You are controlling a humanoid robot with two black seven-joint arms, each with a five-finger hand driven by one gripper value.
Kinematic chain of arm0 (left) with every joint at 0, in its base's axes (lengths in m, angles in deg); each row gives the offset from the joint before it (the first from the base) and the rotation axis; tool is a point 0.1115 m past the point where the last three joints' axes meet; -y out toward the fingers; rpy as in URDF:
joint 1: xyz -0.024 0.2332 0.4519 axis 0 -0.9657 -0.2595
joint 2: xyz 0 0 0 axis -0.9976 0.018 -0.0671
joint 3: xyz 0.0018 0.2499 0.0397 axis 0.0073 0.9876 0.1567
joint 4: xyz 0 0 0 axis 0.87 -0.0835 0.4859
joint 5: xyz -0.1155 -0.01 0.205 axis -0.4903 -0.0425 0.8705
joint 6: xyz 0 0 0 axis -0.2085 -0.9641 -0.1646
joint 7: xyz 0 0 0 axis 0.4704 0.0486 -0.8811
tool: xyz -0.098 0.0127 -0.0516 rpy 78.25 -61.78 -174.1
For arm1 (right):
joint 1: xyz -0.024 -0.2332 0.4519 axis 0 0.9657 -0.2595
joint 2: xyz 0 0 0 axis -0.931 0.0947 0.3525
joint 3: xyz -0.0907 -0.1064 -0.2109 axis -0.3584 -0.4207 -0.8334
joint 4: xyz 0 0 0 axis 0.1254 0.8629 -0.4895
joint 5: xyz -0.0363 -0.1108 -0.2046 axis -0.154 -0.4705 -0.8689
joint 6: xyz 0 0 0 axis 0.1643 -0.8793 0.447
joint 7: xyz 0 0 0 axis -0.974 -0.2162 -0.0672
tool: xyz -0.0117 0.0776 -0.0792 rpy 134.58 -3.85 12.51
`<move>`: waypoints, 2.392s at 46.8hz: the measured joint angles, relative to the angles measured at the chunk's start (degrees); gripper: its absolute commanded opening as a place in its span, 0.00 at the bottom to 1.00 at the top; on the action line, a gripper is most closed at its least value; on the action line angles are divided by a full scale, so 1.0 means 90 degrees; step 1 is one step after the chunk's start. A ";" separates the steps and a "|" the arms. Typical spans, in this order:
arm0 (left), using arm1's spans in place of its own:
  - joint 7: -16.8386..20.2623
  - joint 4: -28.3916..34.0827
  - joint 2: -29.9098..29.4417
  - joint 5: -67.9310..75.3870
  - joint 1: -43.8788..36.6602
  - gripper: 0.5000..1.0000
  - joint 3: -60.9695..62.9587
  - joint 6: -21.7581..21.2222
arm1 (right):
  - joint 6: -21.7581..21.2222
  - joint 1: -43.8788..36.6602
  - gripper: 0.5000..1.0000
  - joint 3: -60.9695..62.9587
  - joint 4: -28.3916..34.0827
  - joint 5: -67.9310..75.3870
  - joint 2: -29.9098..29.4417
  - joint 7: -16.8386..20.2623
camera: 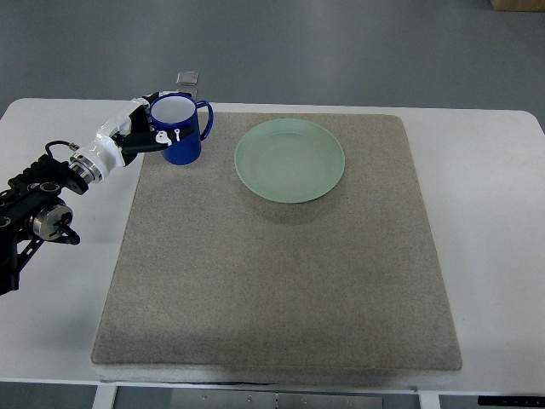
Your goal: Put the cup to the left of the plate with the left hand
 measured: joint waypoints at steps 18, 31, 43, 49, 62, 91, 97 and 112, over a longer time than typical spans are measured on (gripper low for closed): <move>0.0208 0.0050 0.0041 -0.0151 -0.0103 0.32 0.0100 -0.0356 | 0.0002 0.0000 0.87 0.0000 0.0000 0.0000 0.0000 0.0000; 0.0280 0.0315 0.0219 -0.0169 -0.0199 0.40 0.0106 -0.0386 | -0.0001 -0.0001 0.87 0.0000 -0.0002 0.0000 0.0000 -0.0001; 0.0307 0.0400 0.0333 -0.0202 -0.0309 0.67 0.0103 -0.0415 | 0.0002 0.0000 0.87 0.0000 -0.0003 0.0000 0.0000 0.0000; 0.0307 0.0416 0.0334 -0.0213 -0.0310 0.73 0.0095 -0.0415 | 0.0002 0.0000 0.87 0.0000 -0.0001 0.0000 0.0000 0.0000; 0.0302 0.0408 0.0345 -0.0217 -0.0313 0.92 0.0085 -0.0418 | -0.0001 0.0000 0.87 0.0000 -0.0001 0.0000 0.0000 0.0000; 0.0306 0.0118 0.0164 -0.0964 -0.0298 0.99 -0.0023 -0.0309 | 0.0000 0.0000 0.87 0.0000 -0.0002 0.0000 0.0000 0.0000; 0.0306 0.0076 -0.0085 -0.1201 -0.0266 0.99 -0.0370 -0.0242 | 0.0000 0.0000 0.87 0.0000 0.0002 0.0000 0.0000 -0.0001; 0.0278 0.0100 -0.0189 -0.2626 0.0207 0.98 -0.1178 0.0064 | 0.0000 0.0000 0.87 0.0000 -0.0001 0.0000 0.0000 0.0000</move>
